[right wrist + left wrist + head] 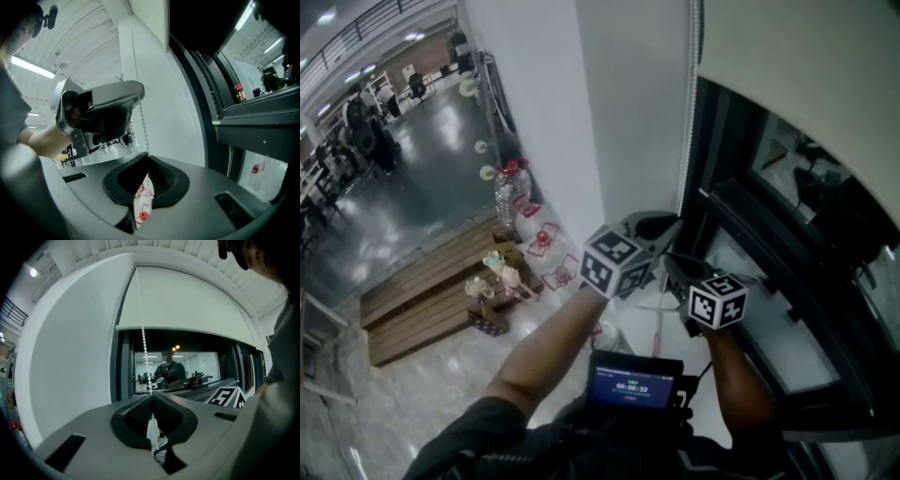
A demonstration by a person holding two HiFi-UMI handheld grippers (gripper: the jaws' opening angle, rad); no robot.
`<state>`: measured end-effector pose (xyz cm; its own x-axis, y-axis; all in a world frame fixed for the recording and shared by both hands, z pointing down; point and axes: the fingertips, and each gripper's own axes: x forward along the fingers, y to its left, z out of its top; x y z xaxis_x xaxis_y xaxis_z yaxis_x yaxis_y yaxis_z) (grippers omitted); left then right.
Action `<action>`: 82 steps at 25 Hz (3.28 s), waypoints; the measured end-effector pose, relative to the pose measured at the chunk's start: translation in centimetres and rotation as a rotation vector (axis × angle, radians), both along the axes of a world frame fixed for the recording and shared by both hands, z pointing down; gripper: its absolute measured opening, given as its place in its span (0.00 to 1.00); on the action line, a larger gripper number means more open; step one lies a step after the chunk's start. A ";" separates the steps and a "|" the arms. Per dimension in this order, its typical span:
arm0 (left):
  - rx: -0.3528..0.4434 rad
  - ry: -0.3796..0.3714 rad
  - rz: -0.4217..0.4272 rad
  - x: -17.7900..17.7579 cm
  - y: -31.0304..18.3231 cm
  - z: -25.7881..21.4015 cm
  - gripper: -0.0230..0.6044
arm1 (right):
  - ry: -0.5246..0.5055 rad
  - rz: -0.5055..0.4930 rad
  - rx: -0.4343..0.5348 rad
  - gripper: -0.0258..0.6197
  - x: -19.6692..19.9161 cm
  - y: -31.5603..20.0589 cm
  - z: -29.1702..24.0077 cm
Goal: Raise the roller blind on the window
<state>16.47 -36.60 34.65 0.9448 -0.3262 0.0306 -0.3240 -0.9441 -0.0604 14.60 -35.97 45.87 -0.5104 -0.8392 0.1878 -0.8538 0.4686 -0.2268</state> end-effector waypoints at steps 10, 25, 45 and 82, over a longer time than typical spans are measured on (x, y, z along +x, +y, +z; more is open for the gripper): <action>0.004 -0.011 0.015 -0.7 0.2 0.0 0.05 | 0.109 0.033 0.034 0.15 1.3 1.4 -2.5; 0.026 -0.001 0.056 -0.2 2.4 -0.3 0.05 | 0.073 0.021 0.479 0.19 0.8 2.4 -24.5; 0.024 0.016 0.071 -0.1 2.8 0.0 0.05 | 0.050 0.003 0.486 0.06 -0.2 0.1 -25.7; -0.162 -0.015 0.128 -5.6 3.6 5.5 0.26 | 0.023 -0.003 0.307 0.06 -2.0 1.2 -15.1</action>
<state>10.87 -33.01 40.17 0.9773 -0.1930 0.0871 -0.2008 -0.9753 0.0922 12.58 -34.73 30.78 -0.5113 -0.8571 -0.0631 -0.8557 0.5145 -0.0550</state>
